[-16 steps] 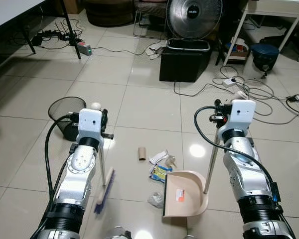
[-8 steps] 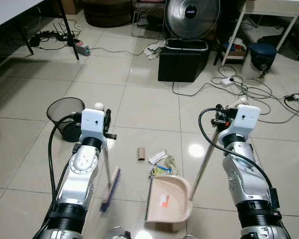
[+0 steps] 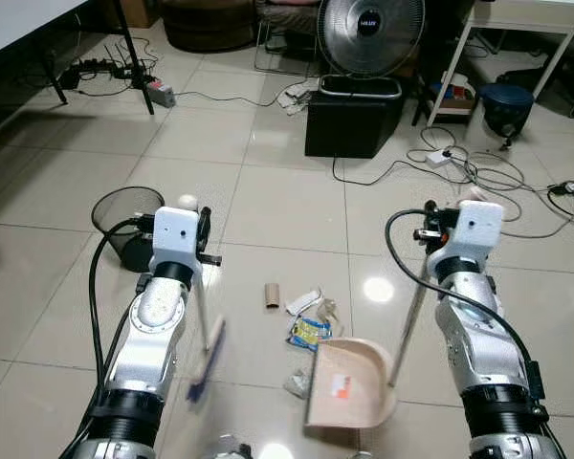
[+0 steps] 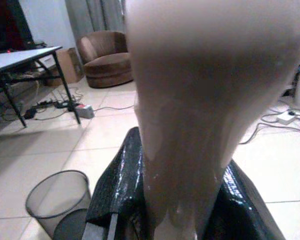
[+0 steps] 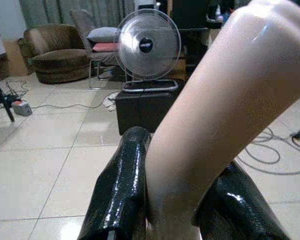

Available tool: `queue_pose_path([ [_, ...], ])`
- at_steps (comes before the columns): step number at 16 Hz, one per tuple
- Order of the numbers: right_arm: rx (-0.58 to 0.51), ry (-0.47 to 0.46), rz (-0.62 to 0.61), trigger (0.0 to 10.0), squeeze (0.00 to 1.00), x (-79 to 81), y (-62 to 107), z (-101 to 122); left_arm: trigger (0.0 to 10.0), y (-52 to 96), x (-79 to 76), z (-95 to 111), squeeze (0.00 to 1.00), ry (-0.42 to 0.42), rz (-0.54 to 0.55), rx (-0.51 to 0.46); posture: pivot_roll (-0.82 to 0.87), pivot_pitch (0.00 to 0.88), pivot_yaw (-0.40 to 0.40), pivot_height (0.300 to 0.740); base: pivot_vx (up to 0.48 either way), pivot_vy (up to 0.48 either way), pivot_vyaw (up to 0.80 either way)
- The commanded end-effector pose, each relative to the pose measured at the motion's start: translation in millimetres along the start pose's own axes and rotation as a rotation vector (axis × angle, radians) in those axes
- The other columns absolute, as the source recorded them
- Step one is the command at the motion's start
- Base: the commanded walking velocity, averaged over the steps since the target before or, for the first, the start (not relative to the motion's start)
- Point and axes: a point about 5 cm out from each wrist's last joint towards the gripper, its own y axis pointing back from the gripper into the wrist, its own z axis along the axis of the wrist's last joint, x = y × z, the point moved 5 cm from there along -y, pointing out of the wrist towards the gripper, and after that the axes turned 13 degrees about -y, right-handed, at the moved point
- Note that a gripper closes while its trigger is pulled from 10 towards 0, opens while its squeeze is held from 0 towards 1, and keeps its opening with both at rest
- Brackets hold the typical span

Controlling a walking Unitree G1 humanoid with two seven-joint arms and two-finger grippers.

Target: Sweep floor

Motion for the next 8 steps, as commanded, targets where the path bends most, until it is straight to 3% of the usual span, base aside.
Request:
queue_pose_path([
  [1, -0.025, -0.008, -0.005, 10.0, 0.0, -2.5, 0.5, 7.7, 10.0, -3.2, 1.0, 16.1, 0.0, -0.001, -0.003, -0.064, -0.06, 0.004, 0.017, 0.74, 0.0, 0.0, -0.8],
  [5, -0.017, -0.003, -0.004, 10.0, 0.0, -1.6, 2.4, 5.0, 10.0, -2.3, -0.6, 16.4, 0.0, 0.004, -0.015, -0.069, -0.06, 0.007, 0.019, 0.74, 0.3, 0.0, -0.75],
  [8, -0.001, 0.046, 0.0, 10.0, 0.0, -1.0, 3.0, 1.4, 10.0, -2.0, -0.7, 16.7, 0.0, 0.005, -0.016, -0.072, -0.07, 0.009, 0.021, 0.74, 0.33, 0.0, 0.0],
])
